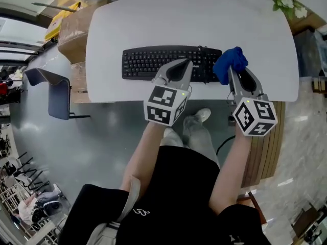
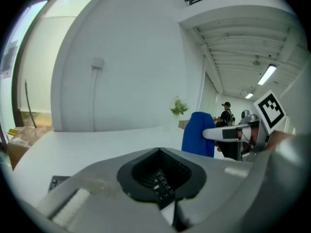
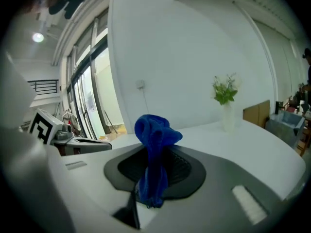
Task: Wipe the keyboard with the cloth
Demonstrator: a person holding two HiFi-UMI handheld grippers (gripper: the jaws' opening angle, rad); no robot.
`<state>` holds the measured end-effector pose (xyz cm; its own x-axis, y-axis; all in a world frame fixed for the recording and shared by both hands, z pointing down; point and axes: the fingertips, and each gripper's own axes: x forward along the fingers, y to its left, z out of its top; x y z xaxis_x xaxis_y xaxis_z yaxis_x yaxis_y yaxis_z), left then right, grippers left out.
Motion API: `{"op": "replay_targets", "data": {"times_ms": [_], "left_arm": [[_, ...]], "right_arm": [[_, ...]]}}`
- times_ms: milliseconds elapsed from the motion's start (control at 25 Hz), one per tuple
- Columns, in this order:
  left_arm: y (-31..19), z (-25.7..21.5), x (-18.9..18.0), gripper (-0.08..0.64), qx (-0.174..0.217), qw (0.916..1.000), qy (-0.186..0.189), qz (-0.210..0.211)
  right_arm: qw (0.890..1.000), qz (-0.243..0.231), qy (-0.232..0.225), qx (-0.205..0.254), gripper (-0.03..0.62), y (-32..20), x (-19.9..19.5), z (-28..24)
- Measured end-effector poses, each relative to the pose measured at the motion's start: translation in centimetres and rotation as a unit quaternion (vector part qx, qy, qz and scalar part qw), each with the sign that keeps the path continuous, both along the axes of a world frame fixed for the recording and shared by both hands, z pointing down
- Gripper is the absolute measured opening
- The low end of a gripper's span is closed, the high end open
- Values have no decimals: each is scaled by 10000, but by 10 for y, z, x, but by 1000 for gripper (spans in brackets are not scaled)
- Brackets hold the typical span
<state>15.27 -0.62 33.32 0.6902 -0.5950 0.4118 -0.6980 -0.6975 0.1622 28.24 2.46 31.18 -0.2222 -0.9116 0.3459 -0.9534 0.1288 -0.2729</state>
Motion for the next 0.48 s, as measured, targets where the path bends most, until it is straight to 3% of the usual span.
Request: {"op": "replay_targets", "data": {"times_ms": [240, 480], "left_arm": [[3, -92, -96, -2, 977, 9918, 458, -691], [33, -154, -169, -2, 1603, 9787, 711, -1072]], "right_arm": [[9926, 83, 230, 1185, 91, 10, -74, -84], [9841, -142, 450, 1714, 87, 34, -153, -138]]}}
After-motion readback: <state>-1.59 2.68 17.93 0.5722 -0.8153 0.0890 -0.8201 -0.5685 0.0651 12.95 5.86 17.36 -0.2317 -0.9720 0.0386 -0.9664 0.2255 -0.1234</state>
